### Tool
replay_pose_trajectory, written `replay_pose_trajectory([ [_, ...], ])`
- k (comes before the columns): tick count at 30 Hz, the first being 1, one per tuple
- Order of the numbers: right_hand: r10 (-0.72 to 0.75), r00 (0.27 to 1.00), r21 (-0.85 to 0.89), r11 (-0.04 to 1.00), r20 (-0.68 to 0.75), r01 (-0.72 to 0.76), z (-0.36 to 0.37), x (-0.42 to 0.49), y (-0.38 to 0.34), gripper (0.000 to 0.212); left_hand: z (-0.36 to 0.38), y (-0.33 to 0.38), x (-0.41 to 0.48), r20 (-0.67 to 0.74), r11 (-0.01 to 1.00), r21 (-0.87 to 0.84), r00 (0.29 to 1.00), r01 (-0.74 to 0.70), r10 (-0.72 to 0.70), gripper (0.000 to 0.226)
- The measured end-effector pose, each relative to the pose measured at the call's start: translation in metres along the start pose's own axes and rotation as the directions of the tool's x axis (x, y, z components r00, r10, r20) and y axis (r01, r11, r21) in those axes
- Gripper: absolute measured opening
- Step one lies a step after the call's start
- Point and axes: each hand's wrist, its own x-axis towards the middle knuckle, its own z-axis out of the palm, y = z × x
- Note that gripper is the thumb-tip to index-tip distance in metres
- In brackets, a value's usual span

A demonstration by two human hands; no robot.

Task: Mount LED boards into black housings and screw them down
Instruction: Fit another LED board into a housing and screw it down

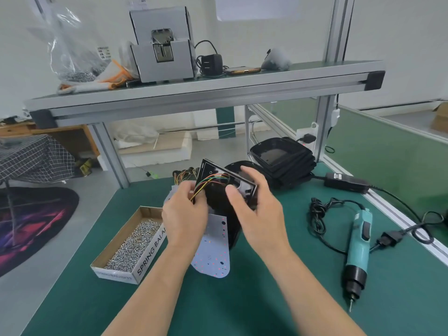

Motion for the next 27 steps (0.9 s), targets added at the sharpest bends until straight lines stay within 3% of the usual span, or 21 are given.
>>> replay_pose_trajectory([
  [3, -0.041, 0.999, -0.194, 0.98, -0.02, 0.036, -0.015, 0.017, -0.001, 0.061, 0.0, 0.001, -0.002, -0.028, 0.999, 0.025, 0.999, -0.039, 0.04, 0.01],
  [6, -0.22, 0.968, -0.293, 0.924, 0.124, 0.247, -0.027, 0.029, -0.006, 0.074, 0.003, 0.006, -0.006, -0.04, 0.995, 0.054, 0.995, -0.086, 0.088, 0.009],
  [9, -0.322, 0.93, -0.392, 0.843, 0.178, 0.367, -0.028, 0.037, -0.011, 0.059, 0.004, 0.011, -0.007, -0.03, 0.992, 0.089, 0.995, -0.09, 0.093, 0.005],
  [12, -0.268, 0.945, -0.435, 0.84, 0.185, 0.324, -0.029, 0.043, -0.012, 0.038, -0.002, 0.003, -0.003, 0.142, 0.995, -0.006, 0.985, -0.098, 0.097, 0.006],
  [15, -0.223, 0.961, -0.405, 0.873, 0.164, 0.272, -0.031, 0.047, -0.01, 0.025, -0.02, -0.007, 0.007, 0.453, 0.953, -0.3, 0.886, 0.052, 0.094, 0.027],
  [18, -0.202, 0.963, -0.412, 0.874, 0.177, 0.259, -0.029, 0.047, -0.008, 0.021, -0.031, -0.022, 0.018, 0.619, 0.902, -0.403, 0.772, 0.153, 0.145, 0.047],
  [21, -0.205, 0.96, -0.421, 0.866, 0.192, 0.269, -0.026, 0.047, -0.005, 0.02, -0.032, -0.036, 0.014, 0.677, 0.82, -0.473, 0.729, 0.322, 0.104, 0.051],
  [25, -0.205, 0.965, -0.39, 0.885, 0.161, 0.253, -0.026, 0.048, 0.0, 0.021, -0.023, -0.051, -0.009, 0.655, 0.767, -0.484, 0.756, 0.421, -0.001, 0.067],
  [27, -0.179, 0.976, -0.354, 0.911, 0.124, 0.212, -0.028, 0.05, 0.003, 0.021, -0.021, -0.053, -0.017, 0.649, 0.749, -0.492, 0.76, 0.444, -0.024, 0.059],
])
